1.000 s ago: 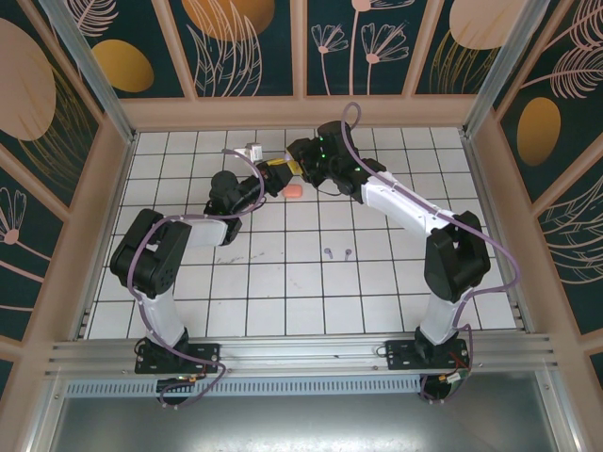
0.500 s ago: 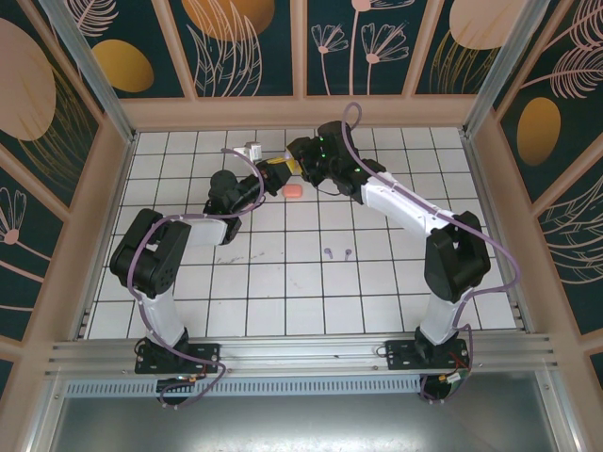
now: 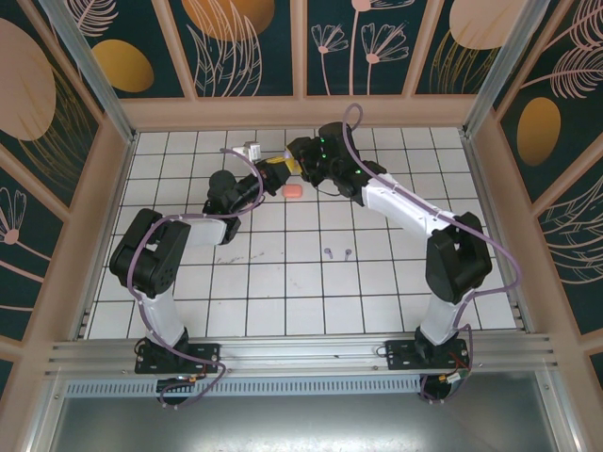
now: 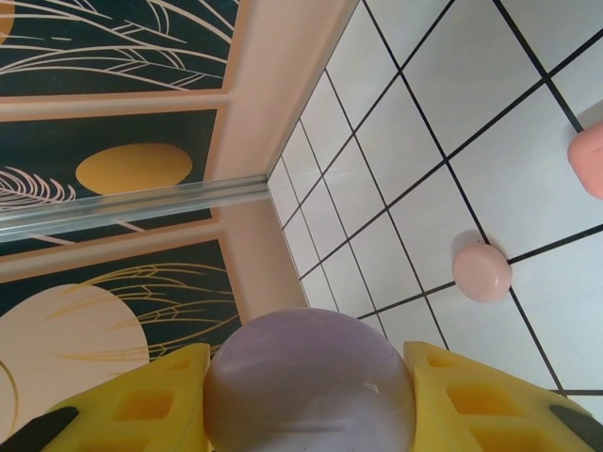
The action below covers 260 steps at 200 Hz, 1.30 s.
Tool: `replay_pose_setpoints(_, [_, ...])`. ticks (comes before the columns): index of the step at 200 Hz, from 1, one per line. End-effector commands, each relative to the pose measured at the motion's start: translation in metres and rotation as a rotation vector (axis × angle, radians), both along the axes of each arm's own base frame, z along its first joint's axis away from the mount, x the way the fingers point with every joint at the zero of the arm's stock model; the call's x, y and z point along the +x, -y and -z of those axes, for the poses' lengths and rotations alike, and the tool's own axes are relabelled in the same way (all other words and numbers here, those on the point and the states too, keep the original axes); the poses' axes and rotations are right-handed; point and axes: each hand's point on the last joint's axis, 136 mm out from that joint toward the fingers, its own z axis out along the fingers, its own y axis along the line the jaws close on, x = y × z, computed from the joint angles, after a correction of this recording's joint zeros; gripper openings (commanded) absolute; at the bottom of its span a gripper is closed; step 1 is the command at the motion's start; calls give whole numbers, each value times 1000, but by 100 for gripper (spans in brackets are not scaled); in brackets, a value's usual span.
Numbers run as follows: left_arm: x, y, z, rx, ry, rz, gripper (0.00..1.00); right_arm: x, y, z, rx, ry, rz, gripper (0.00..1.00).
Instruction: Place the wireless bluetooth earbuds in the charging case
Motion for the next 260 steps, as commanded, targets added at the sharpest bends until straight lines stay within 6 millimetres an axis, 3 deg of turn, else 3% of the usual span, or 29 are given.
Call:
replay_pose_setpoints(1, [-11,-2,-25,-44,73,25,0,-8,1,-29,66,42,-14,34])
replay_pose_setpoints(30, [-13,-2,-23,-41,68,28,0,-6,2,-30,70,49,-11,40])
replay_pose_setpoints(53, [-14,-2,-22,-39,65,30,0,-4,9,-34,79,71,3,60])
replay_pose_setpoints(72, [-16,-3,-21,-36,59,32,0,-2,20,-44,79,111,26,68])
replay_pose_setpoints(107, [-20,-1,-12,-10,34,54,0,-4,54,-60,31,187,85,73])
replay_pose_setpoints(122, [-23,1,-8,4,25,73,0,-13,59,-62,-7,220,60,72])
replay_pose_setpoints(126, [-23,2,-7,8,21,79,0,-7,72,-62,-25,230,80,72])
replay_pose_setpoints(183, [-35,13,2,94,-3,180,0,-20,126,-41,-268,471,-79,72])
replay_pose_setpoints(199, [-39,17,2,104,-9,220,0,-28,125,-35,-343,590,-193,72])
replay_pose_setpoints(231, [-48,25,10,133,-45,313,0,-57,105,-19,-393,789,-443,71])
replay_pose_setpoints(260, [-52,27,16,155,-73,345,0,-69,92,-3,-407,836,-561,70])
